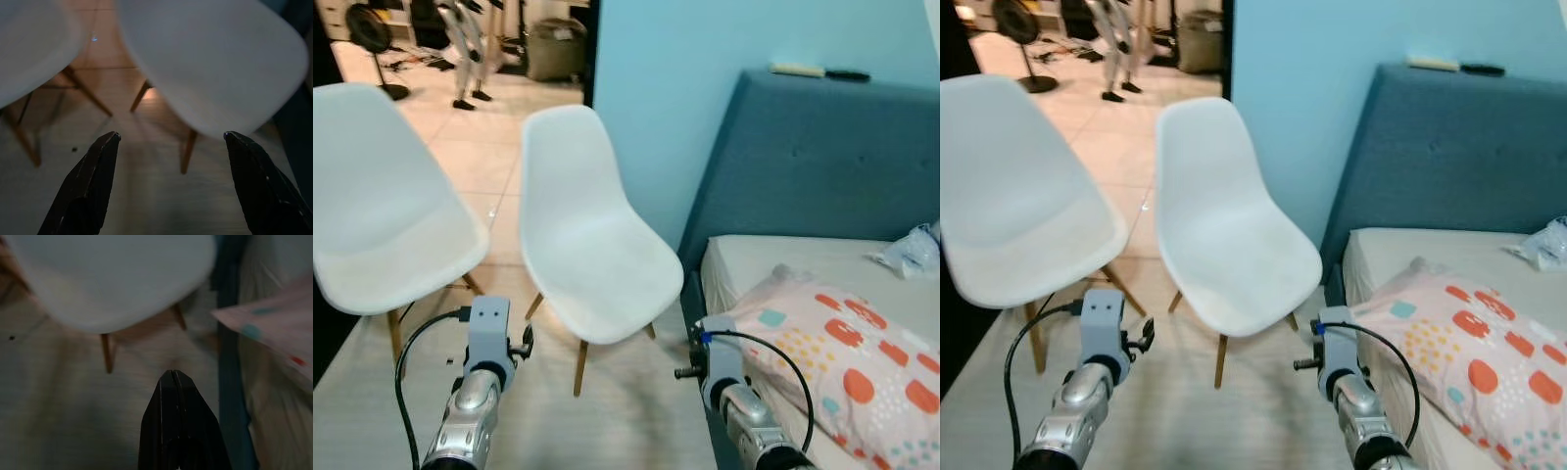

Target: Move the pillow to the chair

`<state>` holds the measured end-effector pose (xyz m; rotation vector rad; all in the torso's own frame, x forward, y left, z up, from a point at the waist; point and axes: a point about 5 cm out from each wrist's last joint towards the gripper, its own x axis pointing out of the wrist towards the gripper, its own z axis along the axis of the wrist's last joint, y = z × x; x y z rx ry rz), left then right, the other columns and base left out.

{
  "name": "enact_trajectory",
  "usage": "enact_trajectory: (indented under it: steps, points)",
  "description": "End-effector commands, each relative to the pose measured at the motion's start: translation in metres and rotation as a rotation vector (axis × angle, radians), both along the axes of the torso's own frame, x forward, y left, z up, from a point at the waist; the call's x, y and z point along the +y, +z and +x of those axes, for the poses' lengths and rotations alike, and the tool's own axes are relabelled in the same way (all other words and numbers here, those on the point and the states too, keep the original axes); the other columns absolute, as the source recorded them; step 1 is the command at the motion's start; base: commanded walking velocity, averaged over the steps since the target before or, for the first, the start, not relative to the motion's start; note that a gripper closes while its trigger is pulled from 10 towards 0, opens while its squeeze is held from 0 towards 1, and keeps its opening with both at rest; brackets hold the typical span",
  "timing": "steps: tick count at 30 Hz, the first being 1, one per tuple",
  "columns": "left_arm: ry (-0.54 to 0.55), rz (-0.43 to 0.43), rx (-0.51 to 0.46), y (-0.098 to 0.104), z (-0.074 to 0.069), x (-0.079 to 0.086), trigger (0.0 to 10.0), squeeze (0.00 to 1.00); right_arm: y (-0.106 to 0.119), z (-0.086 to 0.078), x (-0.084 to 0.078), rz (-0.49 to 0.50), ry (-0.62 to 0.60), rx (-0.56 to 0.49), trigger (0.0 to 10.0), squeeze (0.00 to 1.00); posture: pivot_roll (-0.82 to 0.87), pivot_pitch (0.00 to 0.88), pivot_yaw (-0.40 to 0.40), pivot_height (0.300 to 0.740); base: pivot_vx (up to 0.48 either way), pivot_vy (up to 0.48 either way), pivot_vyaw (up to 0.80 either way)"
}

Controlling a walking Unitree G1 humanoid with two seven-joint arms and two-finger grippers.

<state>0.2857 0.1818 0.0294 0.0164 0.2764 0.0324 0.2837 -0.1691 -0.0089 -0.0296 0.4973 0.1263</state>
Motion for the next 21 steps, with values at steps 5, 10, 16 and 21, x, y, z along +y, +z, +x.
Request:
enact_trajectory:
  steps: [5, 10, 16, 21]
  points:
    - [-0.023, -0.014, 0.016, -0.0027, 0.0000, -0.0075, 10.0, 0.00, -0.0008, -0.0020, -0.0078, -0.002, -0.028, 0.001, 10.0, 0.00, -0.01, 0.032, -0.068, 0.740, 0.278, 0.000, -0.80]
    - [-0.025, -0.017, 0.016, -0.0027, 0.0005, -0.0077, 10.0, 0.00, -0.0009, -0.0023, -0.0074, -0.002, -0.029, 0.000, 10.0, 0.00, -0.02, 0.031, -0.067, 0.740, 0.278, 0.000, -0.80]
    - [-0.028, -0.020, 0.017, -0.0028, 0.0010, -0.0086, 10.0, 0.00, -0.0008, -0.0023, -0.0078, -0.002, -0.031, -0.001, 10.0, 0.00, -0.02, 0.031, -0.068, 0.740, 0.277, 0.000, -0.80]
    - [-0.028, -0.020, 0.016, -0.0028, 0.0010, -0.0091, 10.0, 0.00, -0.0015, -0.0032, -0.0074, 0.000, -0.031, 0.001, 10.0, 0.00, -0.02, 0.031, -0.068, 0.740, 0.270, 0.000, -0.80]
